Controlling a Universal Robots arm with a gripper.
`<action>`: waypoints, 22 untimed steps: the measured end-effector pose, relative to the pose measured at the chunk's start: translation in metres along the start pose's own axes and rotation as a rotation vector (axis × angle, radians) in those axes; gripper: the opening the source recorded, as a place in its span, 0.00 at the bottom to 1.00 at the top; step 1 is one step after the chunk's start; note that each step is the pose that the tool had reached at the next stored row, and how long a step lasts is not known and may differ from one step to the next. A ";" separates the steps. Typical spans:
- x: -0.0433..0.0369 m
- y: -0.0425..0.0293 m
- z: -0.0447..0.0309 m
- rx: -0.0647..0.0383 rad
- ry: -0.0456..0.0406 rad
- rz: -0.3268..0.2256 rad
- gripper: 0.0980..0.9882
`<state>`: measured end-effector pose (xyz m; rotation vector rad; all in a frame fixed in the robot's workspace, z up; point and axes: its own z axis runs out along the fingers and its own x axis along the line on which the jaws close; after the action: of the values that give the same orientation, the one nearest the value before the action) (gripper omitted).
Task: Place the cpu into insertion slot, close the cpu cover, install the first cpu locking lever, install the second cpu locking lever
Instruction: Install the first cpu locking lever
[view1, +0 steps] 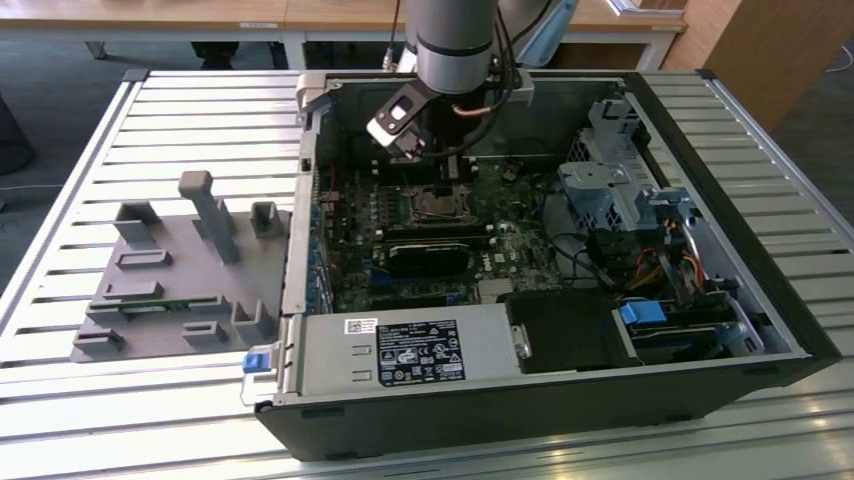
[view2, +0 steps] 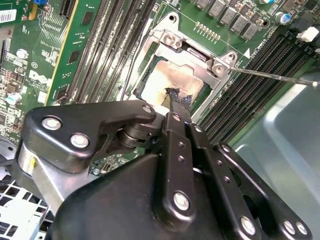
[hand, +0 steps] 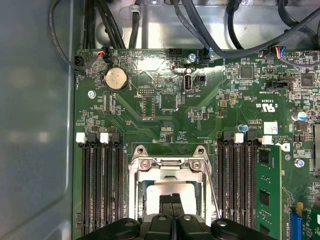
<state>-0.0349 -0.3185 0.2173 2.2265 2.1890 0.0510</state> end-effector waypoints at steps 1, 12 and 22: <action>0.0000 0.0000 -0.0007 0.000 0.0000 0.000 0.01; 0.0000 0.0002 -0.0048 0.000 -0.0001 0.000 0.01; 0.0002 0.0006 -0.0154 0.000 -0.0008 0.000 0.01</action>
<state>-0.0349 -0.3185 0.2328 2.2262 2.1886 0.0500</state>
